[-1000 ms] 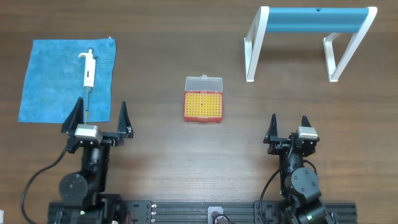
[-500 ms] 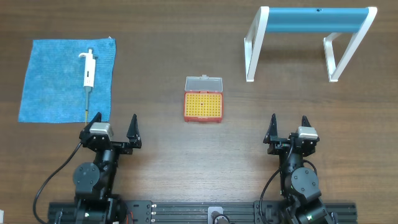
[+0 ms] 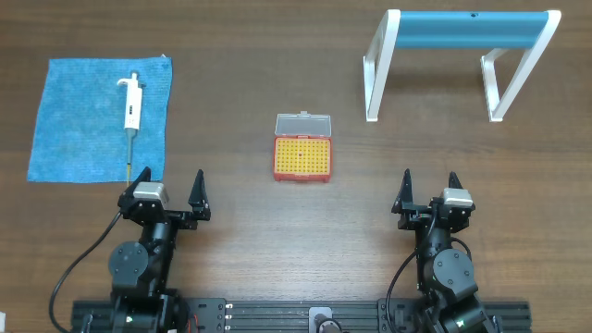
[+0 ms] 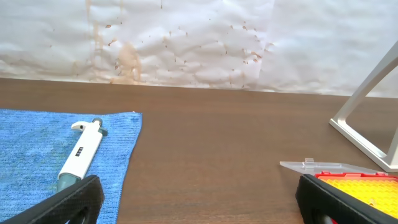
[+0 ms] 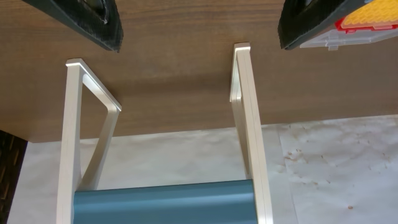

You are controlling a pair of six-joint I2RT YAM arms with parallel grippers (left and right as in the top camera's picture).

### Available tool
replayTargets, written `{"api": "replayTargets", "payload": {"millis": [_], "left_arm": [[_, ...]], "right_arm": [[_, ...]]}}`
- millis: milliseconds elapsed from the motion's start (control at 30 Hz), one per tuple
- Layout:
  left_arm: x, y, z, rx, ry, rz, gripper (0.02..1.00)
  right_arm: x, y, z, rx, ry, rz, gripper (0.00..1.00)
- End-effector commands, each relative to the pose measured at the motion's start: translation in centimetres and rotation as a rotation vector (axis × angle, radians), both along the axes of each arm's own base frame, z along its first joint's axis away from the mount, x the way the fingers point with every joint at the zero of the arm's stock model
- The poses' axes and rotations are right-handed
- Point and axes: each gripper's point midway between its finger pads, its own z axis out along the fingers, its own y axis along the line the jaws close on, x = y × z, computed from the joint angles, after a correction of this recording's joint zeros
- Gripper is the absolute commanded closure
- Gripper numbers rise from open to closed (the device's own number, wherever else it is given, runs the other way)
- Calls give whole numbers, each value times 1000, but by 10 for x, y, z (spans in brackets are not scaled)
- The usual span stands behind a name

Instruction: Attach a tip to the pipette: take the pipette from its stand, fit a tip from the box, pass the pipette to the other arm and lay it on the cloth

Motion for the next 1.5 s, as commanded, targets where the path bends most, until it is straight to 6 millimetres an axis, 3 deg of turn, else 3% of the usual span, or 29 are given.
{"api": "replayTargets", "payload": {"millis": [33,133,267,500,567,667,933,1133,1500], "left_arm": [[0,2,-1,14,0,12,23],[0,2,-1,14,0,12,23],[0,2,-1,14,0,12,23],[0,2,-1,14,0,12,20],[0,2,-1,14,0,12,20],[0,2,-1,14,0,12,23],[0,2,-1,14,0,12,23],[0,2,-1,14,0,12,20],[0,2,-1,14,0,12,23]], "right_arm": [[0,2,-3,-2,5,11,174],[0,0,-2,-1,3,2,174],[2,-18,-3,-26,8,-58,174],[6,-13,-11,-57,42,97,172],[6,-33,-10,-53,40,37,174],[6,-43,-10,-51,38,6,172],[6,-38,-9,-54,34,33,172],[6,-7,-9,-57,31,156,169],[6,-6,-9,-57,31,159,169]]}}
